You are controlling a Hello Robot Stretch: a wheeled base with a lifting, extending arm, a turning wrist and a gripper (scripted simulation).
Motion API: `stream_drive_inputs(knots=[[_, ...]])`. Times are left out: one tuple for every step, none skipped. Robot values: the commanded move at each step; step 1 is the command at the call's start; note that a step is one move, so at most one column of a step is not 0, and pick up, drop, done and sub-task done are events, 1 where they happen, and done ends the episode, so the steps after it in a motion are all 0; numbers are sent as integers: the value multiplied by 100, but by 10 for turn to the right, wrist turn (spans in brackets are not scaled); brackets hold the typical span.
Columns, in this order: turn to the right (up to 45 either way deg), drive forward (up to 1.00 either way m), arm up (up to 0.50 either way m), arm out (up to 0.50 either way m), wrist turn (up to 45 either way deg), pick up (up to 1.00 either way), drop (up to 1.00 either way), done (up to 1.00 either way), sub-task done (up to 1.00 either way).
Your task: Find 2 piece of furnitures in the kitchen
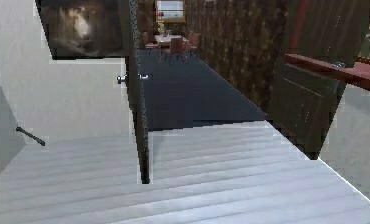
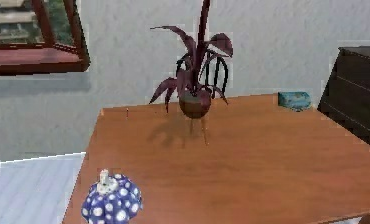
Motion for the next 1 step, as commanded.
stream_drive_inputs(knots=[[-450,0,0,0,0,0,0,0,0]])
